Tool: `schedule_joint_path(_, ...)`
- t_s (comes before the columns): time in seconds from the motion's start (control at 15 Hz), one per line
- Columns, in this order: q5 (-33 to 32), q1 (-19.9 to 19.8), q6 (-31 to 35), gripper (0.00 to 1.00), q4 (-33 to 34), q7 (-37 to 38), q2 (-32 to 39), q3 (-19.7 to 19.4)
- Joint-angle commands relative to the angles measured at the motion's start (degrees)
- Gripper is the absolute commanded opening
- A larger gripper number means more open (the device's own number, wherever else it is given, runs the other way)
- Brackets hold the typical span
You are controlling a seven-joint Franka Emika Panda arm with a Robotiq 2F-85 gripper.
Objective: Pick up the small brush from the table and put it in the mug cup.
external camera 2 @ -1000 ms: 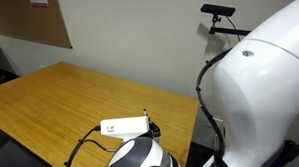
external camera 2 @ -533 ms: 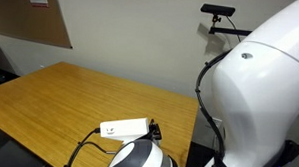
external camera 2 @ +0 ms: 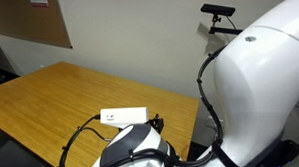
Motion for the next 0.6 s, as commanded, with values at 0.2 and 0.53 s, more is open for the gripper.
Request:
schedule_joint_path(0.2,6.1,-5.5,0.3,1.0,-1.9,1.0,-9.0,-2.2)
schedule_joint_path(0.53,10.6,-10.0,3.2,1.0,-3.4,-0.5,-15.0,-4.1)
